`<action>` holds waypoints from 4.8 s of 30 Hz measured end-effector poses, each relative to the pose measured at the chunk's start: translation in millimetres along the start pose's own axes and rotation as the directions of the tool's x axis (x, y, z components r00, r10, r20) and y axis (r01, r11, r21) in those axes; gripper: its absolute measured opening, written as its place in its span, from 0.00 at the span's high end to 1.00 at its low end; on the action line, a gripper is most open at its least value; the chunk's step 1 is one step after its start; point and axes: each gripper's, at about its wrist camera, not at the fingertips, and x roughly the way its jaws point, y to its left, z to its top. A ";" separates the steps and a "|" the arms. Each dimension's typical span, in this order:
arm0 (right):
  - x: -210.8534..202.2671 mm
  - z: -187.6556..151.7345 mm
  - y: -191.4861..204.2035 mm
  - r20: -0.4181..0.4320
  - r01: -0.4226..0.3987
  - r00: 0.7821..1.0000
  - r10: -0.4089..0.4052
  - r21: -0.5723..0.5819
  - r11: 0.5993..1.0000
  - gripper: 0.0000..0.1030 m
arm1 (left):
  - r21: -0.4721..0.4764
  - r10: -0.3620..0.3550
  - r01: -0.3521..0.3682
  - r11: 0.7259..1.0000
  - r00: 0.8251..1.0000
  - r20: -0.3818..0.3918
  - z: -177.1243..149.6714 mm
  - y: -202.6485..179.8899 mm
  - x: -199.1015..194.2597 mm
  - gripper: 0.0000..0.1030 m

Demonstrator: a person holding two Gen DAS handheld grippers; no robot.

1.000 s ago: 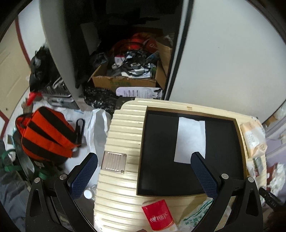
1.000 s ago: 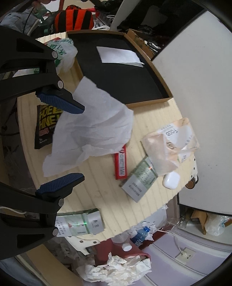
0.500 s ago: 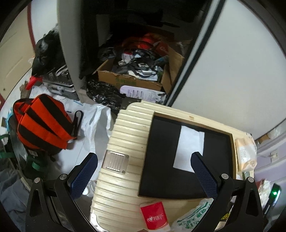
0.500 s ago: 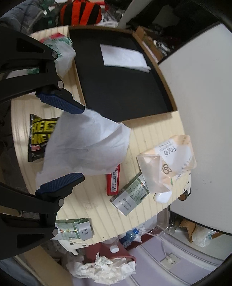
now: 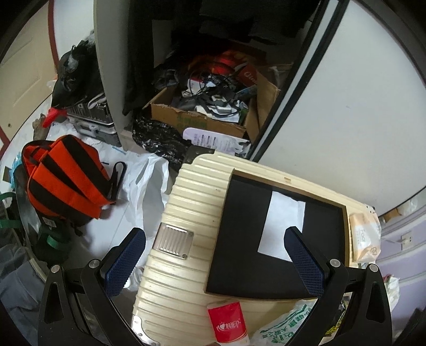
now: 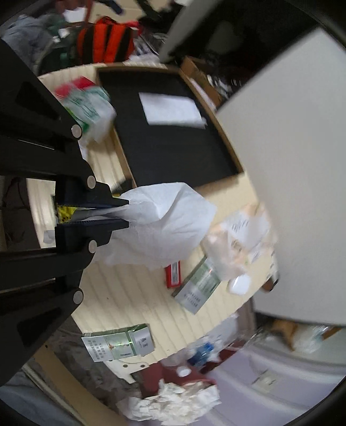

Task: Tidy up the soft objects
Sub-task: 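Grasp the crumpled white tissue with the right gripper, then lift the crumpled tissue and carry it over the black tray, then lower the tissue into the black tray and open the right gripper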

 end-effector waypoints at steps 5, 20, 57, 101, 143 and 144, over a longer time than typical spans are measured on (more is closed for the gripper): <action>33.4 -21.8 7.4 -0.105 -0.001 0.994 -0.007 -0.076 0.997 0.95 | 0.007 0.022 -0.022 1.000 1.000 -0.015 -3.1 0.0 5.4 0.00; 11.7 -8.1 -30.9 -0.025 -0.100 0.994 0.105 0.141 0.985 0.38 | 0.052 0.042 -0.041 0.998 0.999 -0.014 -6.5 -7.7 10.1 0.00; 64.7 -9.6 -20.8 -0.141 -0.019 0.990 0.033 0.102 0.995 0.39 | 0.075 0.063 -0.062 0.995 0.998 -0.015 -9.3 -9.5 13.7 0.00; 48.5 -8.1 -10.7 -0.118 0.074 0.990 -0.079 -0.044 0.996 0.83 | 0.041 0.054 -0.053 0.998 0.998 -0.025 -6.4 -6.0 11.8 0.00; 74.3 47.0 59.5 -0.103 0.029 0.993 -0.049 -0.192 0.981 0.59 | 0.072 0.083 -0.080 0.994 0.996 -0.036 -9.6 -6.3 20.1 0.00; 77.6 48.4 62.1 -0.110 0.039 0.992 -0.063 -0.206 0.978 0.57 | 0.072 0.084 -0.081 0.994 0.996 -0.037 -8.9 -6.7 21.0 0.00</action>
